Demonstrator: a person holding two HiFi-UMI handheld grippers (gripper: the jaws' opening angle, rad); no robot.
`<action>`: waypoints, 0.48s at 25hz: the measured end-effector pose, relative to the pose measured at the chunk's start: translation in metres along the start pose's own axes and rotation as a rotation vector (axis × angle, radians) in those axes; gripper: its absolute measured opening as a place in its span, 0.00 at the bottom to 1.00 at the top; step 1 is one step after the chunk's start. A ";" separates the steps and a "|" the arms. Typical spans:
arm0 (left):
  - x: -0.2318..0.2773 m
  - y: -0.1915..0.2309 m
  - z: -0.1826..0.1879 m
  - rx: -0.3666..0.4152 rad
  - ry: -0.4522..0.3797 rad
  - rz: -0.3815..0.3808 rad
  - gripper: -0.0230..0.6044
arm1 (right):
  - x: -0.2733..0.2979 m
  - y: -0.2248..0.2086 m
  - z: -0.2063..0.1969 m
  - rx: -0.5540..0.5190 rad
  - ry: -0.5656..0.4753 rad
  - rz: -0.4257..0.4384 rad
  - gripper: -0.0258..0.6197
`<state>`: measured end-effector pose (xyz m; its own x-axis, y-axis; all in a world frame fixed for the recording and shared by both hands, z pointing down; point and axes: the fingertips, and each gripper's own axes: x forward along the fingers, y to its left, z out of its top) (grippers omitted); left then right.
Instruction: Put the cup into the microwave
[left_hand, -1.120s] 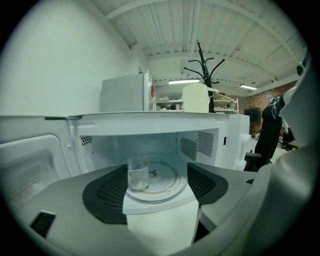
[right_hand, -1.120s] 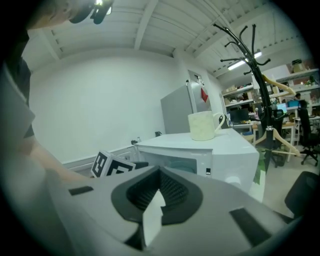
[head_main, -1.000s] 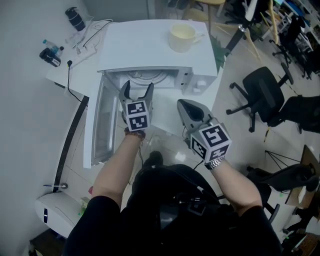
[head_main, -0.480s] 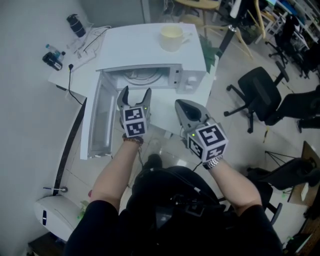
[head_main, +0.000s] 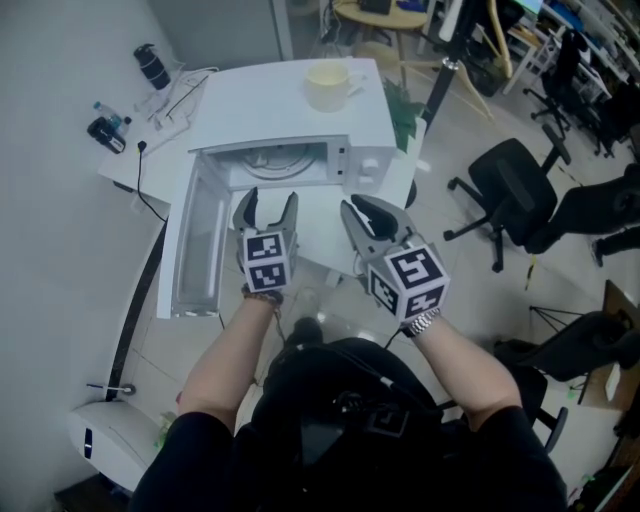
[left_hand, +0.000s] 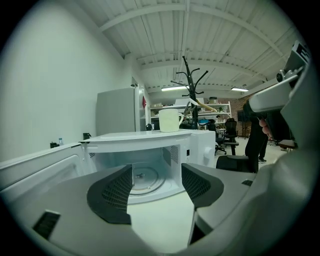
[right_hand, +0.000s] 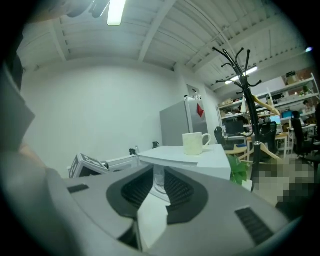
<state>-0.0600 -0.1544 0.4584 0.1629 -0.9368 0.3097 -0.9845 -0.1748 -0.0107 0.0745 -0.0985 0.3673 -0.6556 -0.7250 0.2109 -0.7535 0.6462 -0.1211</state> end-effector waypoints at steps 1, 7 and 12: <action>-0.002 -0.001 0.001 0.002 -0.001 -0.001 0.50 | 0.000 -0.001 0.001 0.000 -0.002 -0.002 0.19; -0.011 -0.005 0.004 0.015 -0.007 -0.008 0.42 | 0.005 -0.007 0.010 -0.001 -0.015 -0.012 0.26; -0.015 -0.013 0.008 0.032 -0.006 -0.038 0.35 | 0.012 -0.019 0.021 0.006 -0.036 -0.029 0.31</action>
<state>-0.0491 -0.1402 0.4460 0.2005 -0.9312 0.3045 -0.9752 -0.2195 -0.0291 0.0797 -0.1243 0.3513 -0.6348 -0.7515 0.1797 -0.7724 0.6234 -0.1214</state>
